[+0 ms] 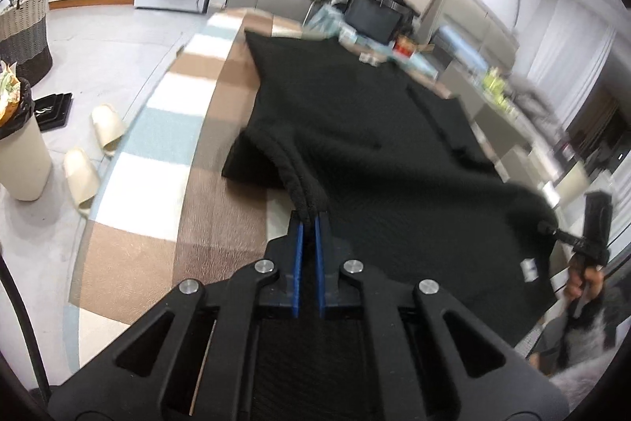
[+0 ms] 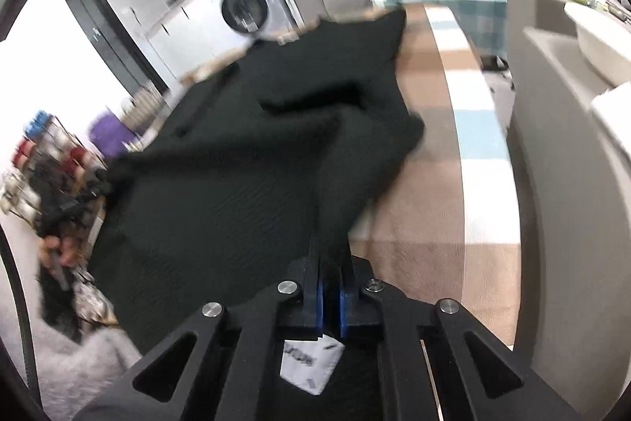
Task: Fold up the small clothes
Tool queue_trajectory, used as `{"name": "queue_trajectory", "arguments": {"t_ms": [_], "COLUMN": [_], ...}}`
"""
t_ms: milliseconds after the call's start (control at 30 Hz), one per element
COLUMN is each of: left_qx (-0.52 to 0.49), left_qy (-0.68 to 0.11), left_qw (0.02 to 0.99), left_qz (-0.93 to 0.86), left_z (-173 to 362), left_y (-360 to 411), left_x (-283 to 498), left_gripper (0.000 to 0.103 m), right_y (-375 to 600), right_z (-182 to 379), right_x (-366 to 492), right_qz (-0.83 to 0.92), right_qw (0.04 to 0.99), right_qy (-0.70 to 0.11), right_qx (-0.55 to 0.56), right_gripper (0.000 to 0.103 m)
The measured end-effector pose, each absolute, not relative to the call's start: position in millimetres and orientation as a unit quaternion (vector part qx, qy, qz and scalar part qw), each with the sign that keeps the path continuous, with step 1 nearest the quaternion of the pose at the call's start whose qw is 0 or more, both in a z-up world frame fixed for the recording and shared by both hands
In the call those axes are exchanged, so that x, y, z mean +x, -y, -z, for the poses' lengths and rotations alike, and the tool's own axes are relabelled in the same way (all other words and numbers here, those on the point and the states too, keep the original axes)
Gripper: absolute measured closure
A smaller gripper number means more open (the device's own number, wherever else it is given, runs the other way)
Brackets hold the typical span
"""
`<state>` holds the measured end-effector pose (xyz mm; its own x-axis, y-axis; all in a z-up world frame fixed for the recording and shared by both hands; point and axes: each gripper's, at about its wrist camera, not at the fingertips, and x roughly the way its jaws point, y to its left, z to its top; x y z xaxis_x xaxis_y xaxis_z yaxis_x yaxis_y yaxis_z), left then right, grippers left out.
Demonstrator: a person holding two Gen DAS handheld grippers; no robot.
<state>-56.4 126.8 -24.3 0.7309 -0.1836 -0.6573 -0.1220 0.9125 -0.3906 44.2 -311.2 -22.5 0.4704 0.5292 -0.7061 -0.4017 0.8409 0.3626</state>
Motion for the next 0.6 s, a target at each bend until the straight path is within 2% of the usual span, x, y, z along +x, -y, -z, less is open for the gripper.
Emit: {"name": "queue_trajectory", "arguments": {"t_ms": [133,267,400,600], "left_qx": [-0.234,-0.246,-0.254,-0.263], "left_qy": [-0.319,-0.304,-0.310,-0.341], "left_qw": [0.918,0.920,0.916,0.902], "left_qz": [0.023,0.012,-0.004,-0.031], "left_z": [1,-8,-4,23], "left_y": [-137,-151,-165,-177], "left_x": [-67,-63,-56,-25], "left_gripper": [0.100,0.100,0.100,0.100], "right_y": [318,319,322,310], "right_z": [-11,-29,-27,-3], "right_x": [31,30,43,68], "right_qz": [-0.287,-0.278,-0.246,-0.167], "right_qw": [0.883,0.903,0.910,0.916], "right_qy": [-0.357,-0.303,-0.298,-0.345], "right_qx": [0.100,0.124,0.148,0.122], "right_gripper": [0.098,0.098,0.098,0.098]}}
